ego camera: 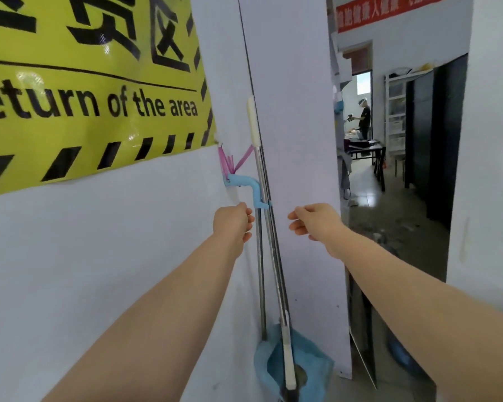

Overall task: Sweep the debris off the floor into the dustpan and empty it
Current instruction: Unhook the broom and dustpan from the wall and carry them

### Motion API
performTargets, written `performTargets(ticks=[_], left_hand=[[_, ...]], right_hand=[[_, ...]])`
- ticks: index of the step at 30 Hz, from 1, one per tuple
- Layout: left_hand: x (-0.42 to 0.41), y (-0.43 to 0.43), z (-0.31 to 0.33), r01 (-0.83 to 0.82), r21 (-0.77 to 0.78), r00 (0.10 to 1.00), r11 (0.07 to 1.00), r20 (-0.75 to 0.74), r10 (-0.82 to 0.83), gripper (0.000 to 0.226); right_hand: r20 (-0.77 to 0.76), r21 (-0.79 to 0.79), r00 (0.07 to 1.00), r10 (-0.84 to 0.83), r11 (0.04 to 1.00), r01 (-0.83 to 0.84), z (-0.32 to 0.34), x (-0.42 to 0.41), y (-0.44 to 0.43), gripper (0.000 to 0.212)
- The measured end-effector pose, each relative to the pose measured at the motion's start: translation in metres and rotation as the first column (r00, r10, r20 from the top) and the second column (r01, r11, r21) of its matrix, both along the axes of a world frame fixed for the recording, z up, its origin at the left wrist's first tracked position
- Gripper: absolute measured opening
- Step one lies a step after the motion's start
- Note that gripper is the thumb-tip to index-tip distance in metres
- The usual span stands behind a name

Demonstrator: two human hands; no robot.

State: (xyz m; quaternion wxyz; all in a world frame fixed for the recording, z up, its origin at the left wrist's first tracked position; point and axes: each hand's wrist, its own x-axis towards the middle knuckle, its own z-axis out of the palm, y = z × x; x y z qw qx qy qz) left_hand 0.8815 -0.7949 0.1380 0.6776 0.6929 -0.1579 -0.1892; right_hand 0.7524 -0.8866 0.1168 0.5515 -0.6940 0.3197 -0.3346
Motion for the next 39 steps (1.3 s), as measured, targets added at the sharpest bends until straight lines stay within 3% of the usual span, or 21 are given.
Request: performTargets(ticks=[3,8,13,17,21,23,27,34,39], left_hand=[[0.017,-0.034,0.015,-0.041,-0.025,0.997,0.999,0.065,0.042,0.015],[0.049,-0.066,0.028,-0.115,-0.02,0.983,0.993,0.143,0.117,0.025],[0.081,-0.084,0.037,-0.155,-0.012,0.969,0.988,0.194,0.154,0.024],[0.105,-0.099,0.04,-0.171,0.017,0.958,0.985,0.237,0.162,0.019],[0.129,-0.117,0.039,-0.217,0.014,0.925,0.976,0.322,0.201,0.017],[0.137,-0.125,0.035,-0.225,0.013,0.916,0.974,0.343,0.207,0.016],[0.147,-0.136,0.032,-0.251,0.033,0.904,0.968,0.367,0.222,0.011],[0.167,-0.157,0.043,-0.39,0.042,0.837,0.92,0.432,0.336,0.028],[0.173,-0.164,0.056,-0.433,0.079,0.809,0.898,0.474,0.348,0.02]], right_hand=[[-0.014,-0.023,0.999,0.035,0.999,-0.036,0.009,0.023,-0.039,0.027],[-0.04,-0.054,0.997,0.069,0.996,-0.071,0.012,0.065,-0.077,0.02],[-0.078,-0.187,0.996,0.041,0.981,-0.055,0.012,0.106,-0.098,0.013],[-0.118,-0.238,0.993,0.001,0.971,-0.029,0.016,0.141,-0.109,0.054],[-0.063,-0.271,0.998,-0.026,0.963,0.008,0.007,0.175,-0.121,0.069],[-0.02,-0.256,1.0,-0.024,0.967,0.018,-0.002,0.186,-0.125,0.063],[-0.025,-0.258,1.0,-0.001,0.966,-0.005,-0.013,0.202,-0.136,0.026],[0.018,-0.283,0.995,0.101,0.955,-0.092,-0.01,0.217,-0.157,0.023],[0.146,-0.235,0.983,0.112,0.969,-0.075,-0.004,0.217,-0.177,0.021]])
